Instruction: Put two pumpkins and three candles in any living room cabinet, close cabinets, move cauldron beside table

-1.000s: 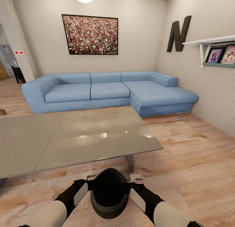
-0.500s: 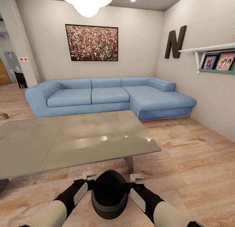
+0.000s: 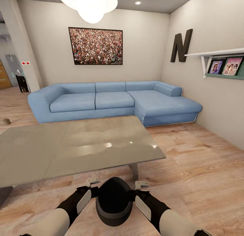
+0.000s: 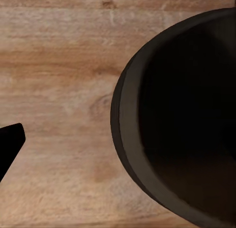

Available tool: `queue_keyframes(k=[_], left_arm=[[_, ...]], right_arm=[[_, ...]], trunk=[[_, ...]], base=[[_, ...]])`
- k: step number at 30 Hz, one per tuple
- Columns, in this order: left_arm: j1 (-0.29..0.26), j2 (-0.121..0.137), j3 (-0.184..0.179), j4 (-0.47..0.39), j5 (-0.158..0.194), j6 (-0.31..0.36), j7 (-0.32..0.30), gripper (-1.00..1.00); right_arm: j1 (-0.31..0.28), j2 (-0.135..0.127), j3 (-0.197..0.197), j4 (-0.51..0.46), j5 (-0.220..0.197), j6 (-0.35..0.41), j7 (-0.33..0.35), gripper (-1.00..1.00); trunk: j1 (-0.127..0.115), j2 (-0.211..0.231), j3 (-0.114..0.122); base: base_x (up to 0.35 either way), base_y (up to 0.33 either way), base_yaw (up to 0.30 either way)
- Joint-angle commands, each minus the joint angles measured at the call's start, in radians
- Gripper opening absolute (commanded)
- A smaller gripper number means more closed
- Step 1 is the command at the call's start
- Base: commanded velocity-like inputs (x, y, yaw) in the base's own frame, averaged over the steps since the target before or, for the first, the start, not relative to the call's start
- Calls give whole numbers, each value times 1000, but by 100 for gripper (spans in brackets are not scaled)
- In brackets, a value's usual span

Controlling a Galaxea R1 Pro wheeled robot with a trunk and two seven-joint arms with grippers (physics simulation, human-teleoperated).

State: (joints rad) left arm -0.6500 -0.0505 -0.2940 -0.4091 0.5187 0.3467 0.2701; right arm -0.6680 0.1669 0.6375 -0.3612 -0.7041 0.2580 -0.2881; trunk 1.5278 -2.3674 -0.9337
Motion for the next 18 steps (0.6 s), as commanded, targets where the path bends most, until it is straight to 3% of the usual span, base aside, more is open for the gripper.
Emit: queue_keyframes(k=[1, 8, 18], left_arm=[[0, 1, -8, -2, 11, 3, 9, 100], [0, 0, -8, -2, 11, 3, 9, 100], [0, 0, -8, -2, 11, 3, 9, 100]], right_arm=[[-1, -1, 8, -2, -8, 3, -8, 100], [-1, -1, 8, -2, -8, 3, -8, 100], [-1, 0, 8, -2, -8, 3, -7, 100]], trunk=[[-4, 7, 2], [-31, 56, 24], [-69, 126, 55]], base=[[-6, 0, 0], [-159, 0, 0], [-39, 0, 0]])
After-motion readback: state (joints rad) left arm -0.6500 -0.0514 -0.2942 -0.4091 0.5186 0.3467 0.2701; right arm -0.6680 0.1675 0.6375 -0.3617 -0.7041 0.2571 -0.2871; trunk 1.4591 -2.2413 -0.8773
